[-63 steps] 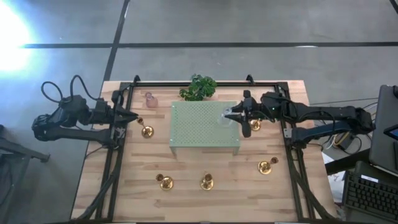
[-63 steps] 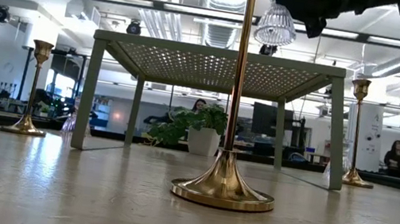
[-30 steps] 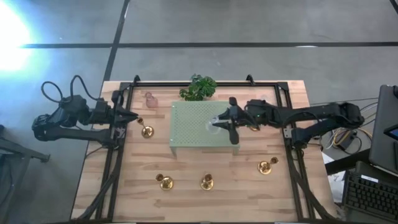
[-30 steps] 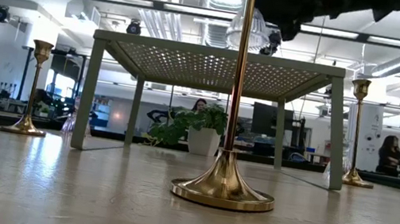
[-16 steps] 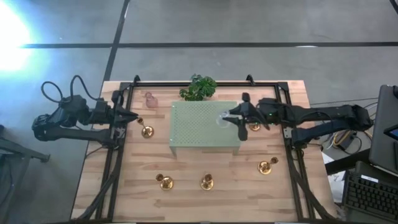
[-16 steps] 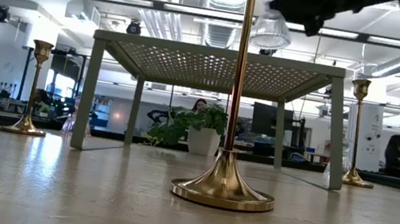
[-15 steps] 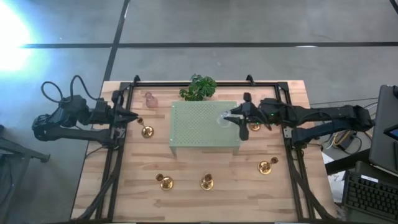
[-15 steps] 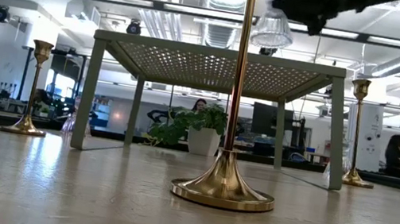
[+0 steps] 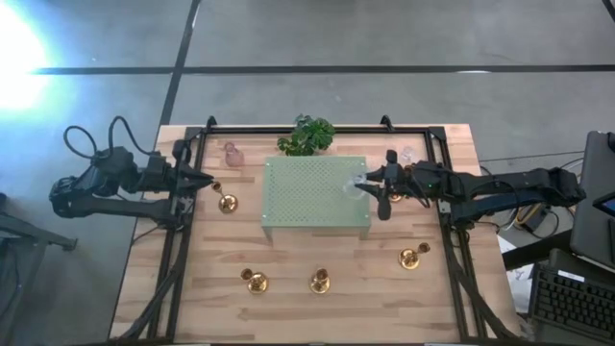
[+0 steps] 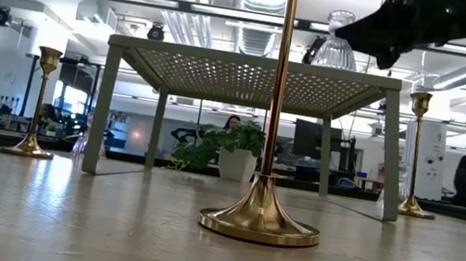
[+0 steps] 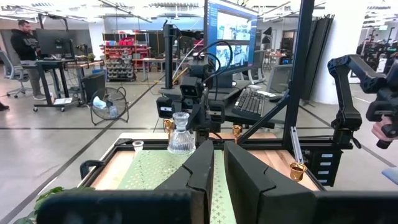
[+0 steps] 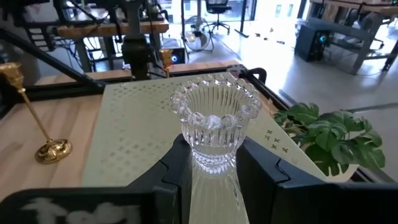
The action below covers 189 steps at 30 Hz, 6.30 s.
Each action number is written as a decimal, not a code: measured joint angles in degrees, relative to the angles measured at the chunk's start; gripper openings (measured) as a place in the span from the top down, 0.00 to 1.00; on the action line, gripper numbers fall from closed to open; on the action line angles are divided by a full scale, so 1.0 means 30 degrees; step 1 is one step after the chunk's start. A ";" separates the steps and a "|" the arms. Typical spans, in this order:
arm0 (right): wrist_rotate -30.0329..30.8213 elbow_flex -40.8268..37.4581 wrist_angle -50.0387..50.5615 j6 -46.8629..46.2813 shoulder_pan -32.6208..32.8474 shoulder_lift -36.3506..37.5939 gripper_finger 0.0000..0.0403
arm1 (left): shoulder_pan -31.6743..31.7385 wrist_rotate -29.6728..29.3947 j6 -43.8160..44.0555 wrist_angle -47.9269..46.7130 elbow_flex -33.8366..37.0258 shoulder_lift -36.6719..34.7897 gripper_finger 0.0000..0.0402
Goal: Pick & Place candle stick holders
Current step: Put the transparent candle holder on the shelf
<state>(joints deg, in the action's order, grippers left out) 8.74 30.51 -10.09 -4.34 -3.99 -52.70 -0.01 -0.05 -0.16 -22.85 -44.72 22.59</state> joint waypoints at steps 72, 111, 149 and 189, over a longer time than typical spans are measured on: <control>-0.2408 0.4619 -0.4424 0.1934 0.2157 -0.9496 0.78 | -0.0007 0.0005 -0.0005 -0.0051 0.0001 0.0005 0.89; -0.0932 0.5691 -0.3385 0.1225 0.0101 -1.0403 0.79 | 0.0000 0.0000 -0.0006 -0.0058 0.0004 0.0007 0.89; -0.4446 0.5543 -0.2448 -0.0498 0.0788 -1.0239 0.74 | -0.0007 0.0007 0.0000 -0.0058 0.0000 0.0007 0.89; 0.8322 0.6282 1.0004 0.1749 0.0715 0.1758 0.53 | -0.0007 0.0007 -0.0007 -0.0061 0.0004 0.0005 0.89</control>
<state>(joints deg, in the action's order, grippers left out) 33.71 49.35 19.92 0.90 -1.84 -47.43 -0.03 -0.03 -0.19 -23.03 -44.71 22.60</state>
